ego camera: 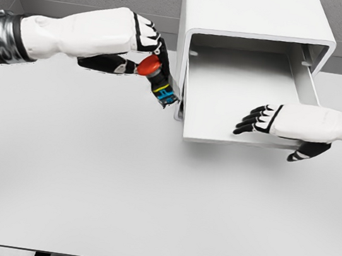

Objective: Slide open multi-storey tabletop storage cabinets and put open load switch and slide close multi-storey tabletop storage cabinets

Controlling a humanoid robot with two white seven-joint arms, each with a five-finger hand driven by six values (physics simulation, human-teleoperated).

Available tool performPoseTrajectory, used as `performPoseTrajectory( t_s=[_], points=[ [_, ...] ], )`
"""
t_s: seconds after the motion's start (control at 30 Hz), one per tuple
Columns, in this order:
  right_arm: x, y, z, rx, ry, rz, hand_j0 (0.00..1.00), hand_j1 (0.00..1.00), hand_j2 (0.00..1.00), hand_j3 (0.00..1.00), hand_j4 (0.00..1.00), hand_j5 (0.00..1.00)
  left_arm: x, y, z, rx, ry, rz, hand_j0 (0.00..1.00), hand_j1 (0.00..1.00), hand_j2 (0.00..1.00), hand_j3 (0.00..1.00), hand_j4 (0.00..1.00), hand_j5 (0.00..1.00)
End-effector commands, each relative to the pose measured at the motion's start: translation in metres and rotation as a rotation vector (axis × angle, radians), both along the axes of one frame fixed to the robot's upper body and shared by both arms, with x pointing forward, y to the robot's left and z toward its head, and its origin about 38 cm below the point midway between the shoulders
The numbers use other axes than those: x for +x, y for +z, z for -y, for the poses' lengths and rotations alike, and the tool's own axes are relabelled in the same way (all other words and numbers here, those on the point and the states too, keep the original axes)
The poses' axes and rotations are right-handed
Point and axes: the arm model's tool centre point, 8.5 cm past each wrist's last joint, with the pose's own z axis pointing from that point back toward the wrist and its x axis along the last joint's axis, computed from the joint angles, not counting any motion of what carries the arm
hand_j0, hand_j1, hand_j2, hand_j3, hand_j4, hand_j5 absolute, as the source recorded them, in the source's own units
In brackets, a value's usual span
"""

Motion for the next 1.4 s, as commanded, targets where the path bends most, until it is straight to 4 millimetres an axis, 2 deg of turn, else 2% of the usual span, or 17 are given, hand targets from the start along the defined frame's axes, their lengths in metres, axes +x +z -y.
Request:
performPoseTrajectory(
  t_s=[0.0, 0.2, 0.23, 0.4, 0.53, 0.73, 0.83, 0.9, 1.0, 1.23, 1.3, 1.37],
  points=[
    [-0.002, 0.004, 0.007, 0.012, -0.018, -0.009, 1.0, 1.0, 1.0, 1.0, 1.0, 1.0, 0.002, -0.002, 0.007, -0.022, -0.012, -0.012, 0.41, 0.41, 0.41, 0.41, 0.41, 0.41],
    [-0.003, 0.009, 0.006, 0.046, -0.017, -0.021, 1.0, 1.0, 1.0, 1.0, 1.0, 1.0, 0.004, -0.002, 0.026, -0.04, -0.036, 0.001, 0.41, 0.41, 0.41, 0.41, 0.41, 0.41],
    [-0.003, 0.009, 0.006, 0.058, -0.02, -0.028, 1.0, 1.0, 1.0, 1.0, 1.0, 1.0, 0.005, -0.005, 0.035, -0.022, -0.056, -0.005, 0.41, 0.41, 0.41, 0.41, 0.41, 0.41],
    [-0.009, 0.025, 0.021, 0.14, -0.058, -0.073, 1.0, 1.0, 1.0, 1.0, 1.0, 1.0, 0.009, -0.007, 0.051, -0.029, -0.074, -0.009, 0.41, 0.41, 0.41, 0.41, 0.41, 0.41],
    [-0.013, 0.03, 0.03, 0.133, -0.076, -0.071, 1.0, 1.0, 1.0, 1.0, 1.0, 1.0, 0.017, -0.014, 0.065, -0.028, -0.065, -0.01, 0.41, 0.41, 0.41, 0.41, 0.41, 0.41],
    [-0.011, 0.036, 0.038, 0.129, -0.099, -0.057, 1.0, 1.0, 1.0, 1.0, 1.0, 1.0, 0.036, -0.028, 0.088, -0.002, -0.025, -0.014, 0.41, 0.41, 0.41, 0.41, 0.41, 0.41],
    [-0.011, 0.036, 0.038, 0.128, -0.098, -0.056, 1.0, 1.0, 1.0, 1.0, 1.0, 1.0, 0.044, -0.052, 0.108, 0.045, -0.023, -0.054, 0.41, 0.41, 0.41, 0.41, 0.41, 0.41],
    [-0.011, 0.036, 0.038, 0.128, -0.098, -0.056, 1.0, 1.0, 1.0, 1.0, 1.0, 1.0, 0.046, -0.058, 0.117, 0.06, -0.022, -0.058, 0.41, 0.41, 0.41, 0.41, 0.41, 0.41],
    [-0.011, 0.035, 0.038, 0.127, -0.098, -0.058, 1.0, 1.0, 1.0, 1.0, 1.0, 1.0, 0.051, -0.069, 0.121, 0.075, -0.013, -0.084, 0.41, 0.41, 0.41, 0.41, 0.41, 0.41],
    [-0.005, 0.035, 0.047, 0.128, -0.134, -0.055, 1.0, 1.0, 1.0, 1.0, 1.0, 1.0, 0.06, -0.06, 0.117, 0.104, 0.017, -0.051, 0.42, 0.42, 0.42, 0.42, 0.42, 0.42],
    [-0.003, 0.035, 0.052, 0.124, -0.151, -0.053, 1.0, 1.0, 1.0, 1.0, 1.0, 1.0, 0.061, -0.059, 0.116, 0.105, 0.02, -0.048, 0.48, 0.48, 0.48, 0.48, 0.48, 0.48],
    [-0.002, 0.041, 0.053, 0.128, -0.151, -0.035, 1.0, 1.0, 1.0, 1.0, 1.0, 1.0, 0.061, -0.059, 0.116, 0.101, 0.019, -0.048, 0.69, 0.69, 0.69, 0.69, 0.69, 0.69]
  ],
)
